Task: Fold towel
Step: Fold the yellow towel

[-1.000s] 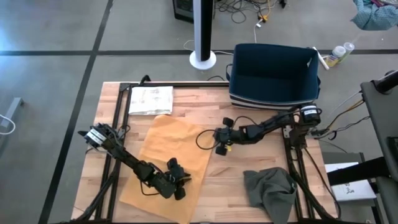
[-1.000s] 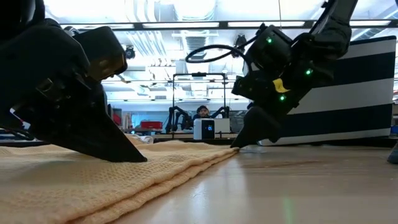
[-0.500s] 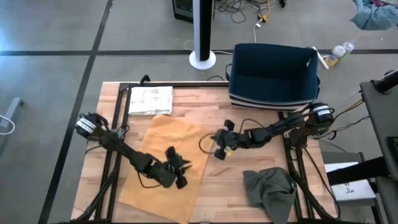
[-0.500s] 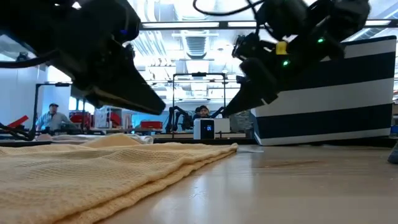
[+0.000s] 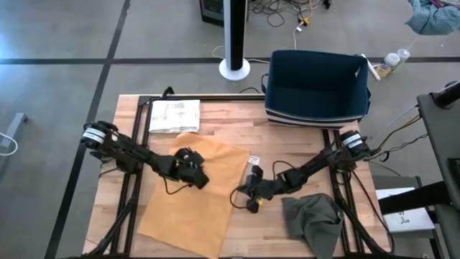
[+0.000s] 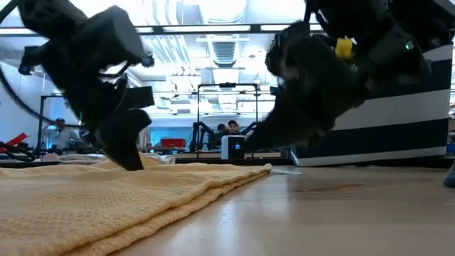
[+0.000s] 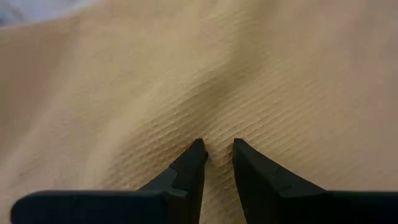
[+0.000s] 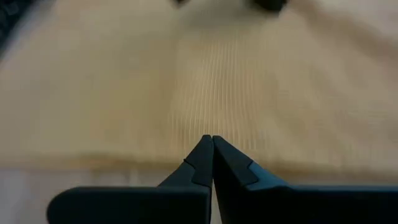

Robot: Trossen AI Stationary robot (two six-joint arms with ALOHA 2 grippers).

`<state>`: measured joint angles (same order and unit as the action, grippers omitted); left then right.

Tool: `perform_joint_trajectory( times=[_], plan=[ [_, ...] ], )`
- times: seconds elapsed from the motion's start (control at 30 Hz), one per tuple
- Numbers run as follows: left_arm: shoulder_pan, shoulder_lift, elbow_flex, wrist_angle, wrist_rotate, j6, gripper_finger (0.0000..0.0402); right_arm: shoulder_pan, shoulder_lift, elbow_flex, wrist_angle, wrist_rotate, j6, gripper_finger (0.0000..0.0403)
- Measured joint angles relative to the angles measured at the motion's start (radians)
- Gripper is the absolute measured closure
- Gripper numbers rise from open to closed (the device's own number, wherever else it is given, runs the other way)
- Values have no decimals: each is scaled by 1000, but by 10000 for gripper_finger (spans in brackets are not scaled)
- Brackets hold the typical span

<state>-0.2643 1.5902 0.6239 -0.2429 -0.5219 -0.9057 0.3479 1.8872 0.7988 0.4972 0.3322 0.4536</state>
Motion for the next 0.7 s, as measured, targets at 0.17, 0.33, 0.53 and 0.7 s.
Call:
perform_joint_trajectory(
  times=[0.17,0.33,0.53,0.7],
  plan=[
    [-26,-7,-62,31,-18,-144,325,-40,9,20,-168,16,2,403],
    [-45,-11,-36,23,-45,-199,325,-92,-45,19,-340,26,-41,403],
    [9,-21,52,-35,-44,-103,325,-77,-106,14,-212,37,-110,403],
    [51,-21,117,-176,-12,2,325,-44,-19,32,38,-41,-91,403]
  ],
)
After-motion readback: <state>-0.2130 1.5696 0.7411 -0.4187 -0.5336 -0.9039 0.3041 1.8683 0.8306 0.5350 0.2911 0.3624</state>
